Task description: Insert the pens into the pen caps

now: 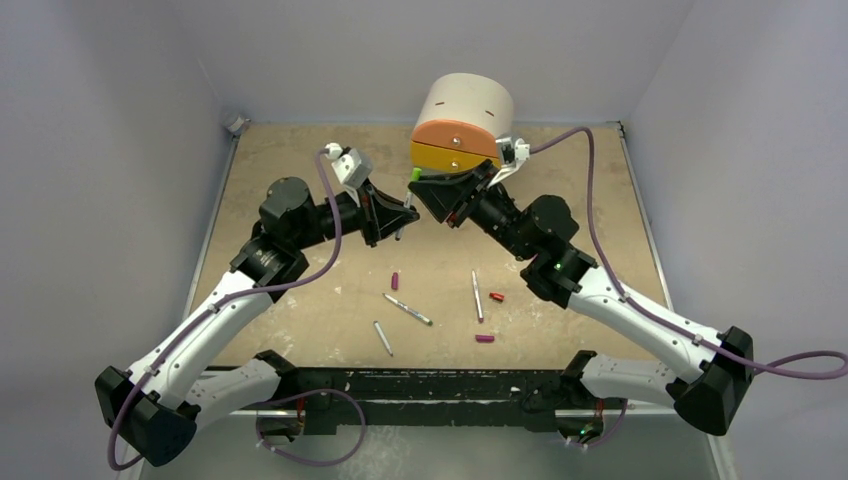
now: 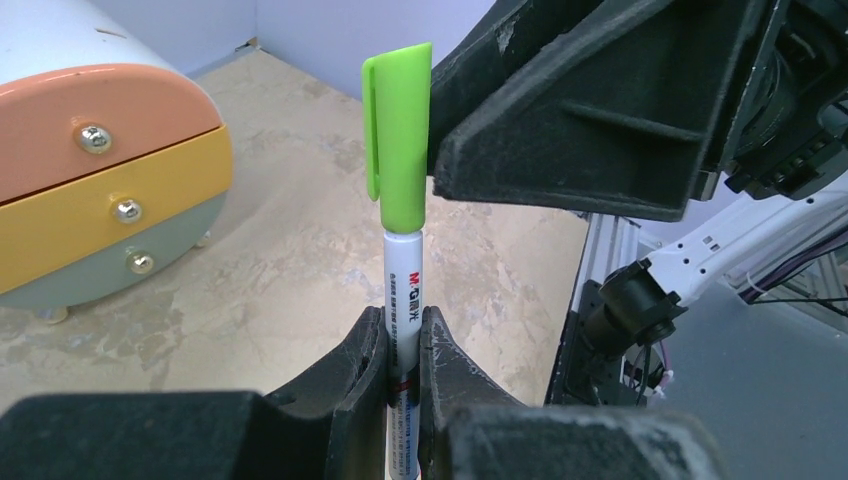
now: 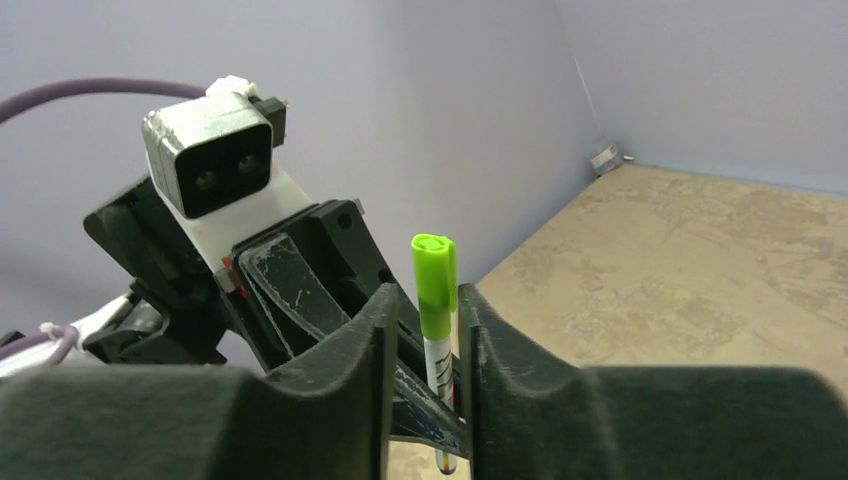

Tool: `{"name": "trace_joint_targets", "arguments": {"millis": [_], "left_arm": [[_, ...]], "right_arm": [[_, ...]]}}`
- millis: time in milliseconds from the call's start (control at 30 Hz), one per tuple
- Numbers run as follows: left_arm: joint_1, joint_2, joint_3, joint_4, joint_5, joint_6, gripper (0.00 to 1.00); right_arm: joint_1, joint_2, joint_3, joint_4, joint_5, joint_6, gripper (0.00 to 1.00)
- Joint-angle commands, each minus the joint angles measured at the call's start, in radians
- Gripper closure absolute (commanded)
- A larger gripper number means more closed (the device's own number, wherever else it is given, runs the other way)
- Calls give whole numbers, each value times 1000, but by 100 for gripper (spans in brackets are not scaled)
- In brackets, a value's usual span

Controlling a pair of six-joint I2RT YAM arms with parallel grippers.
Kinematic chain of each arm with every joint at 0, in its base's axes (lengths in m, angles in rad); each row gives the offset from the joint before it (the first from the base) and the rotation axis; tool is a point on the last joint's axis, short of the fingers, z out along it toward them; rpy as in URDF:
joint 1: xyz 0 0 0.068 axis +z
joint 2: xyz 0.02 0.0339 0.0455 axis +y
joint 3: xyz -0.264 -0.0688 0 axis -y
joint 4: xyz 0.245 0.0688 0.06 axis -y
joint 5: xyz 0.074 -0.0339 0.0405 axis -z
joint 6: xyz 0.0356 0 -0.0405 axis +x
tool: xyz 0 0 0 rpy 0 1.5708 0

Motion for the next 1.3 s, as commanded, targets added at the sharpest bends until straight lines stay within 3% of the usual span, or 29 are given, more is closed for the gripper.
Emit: {"name": "trace_joint_targets", "arguments": {"millis": [0,200,467,567,767,1267], "left_arm": [[-2,-20,47,0,4,61,100],[-2,-22,50,-18,28,64,100],[-2,-37,54,-43,85,75,100],[-2,-48,59,-68,78,91,100],[-1,-49,63,-73,60,96,100],[-1,-15,141,56,-87,64,100]], "right_arm": [[10,-19,47,-8,-30,-28,65],[10,-11,67,-32,-32,-43,52],[10,29,95,-38,-16,-64,54],[10,49,106,-39,-27,-63,62],[10,64,99,-44,-51,-50,100],[52,67,9,-81,-132,-17,100]]}}
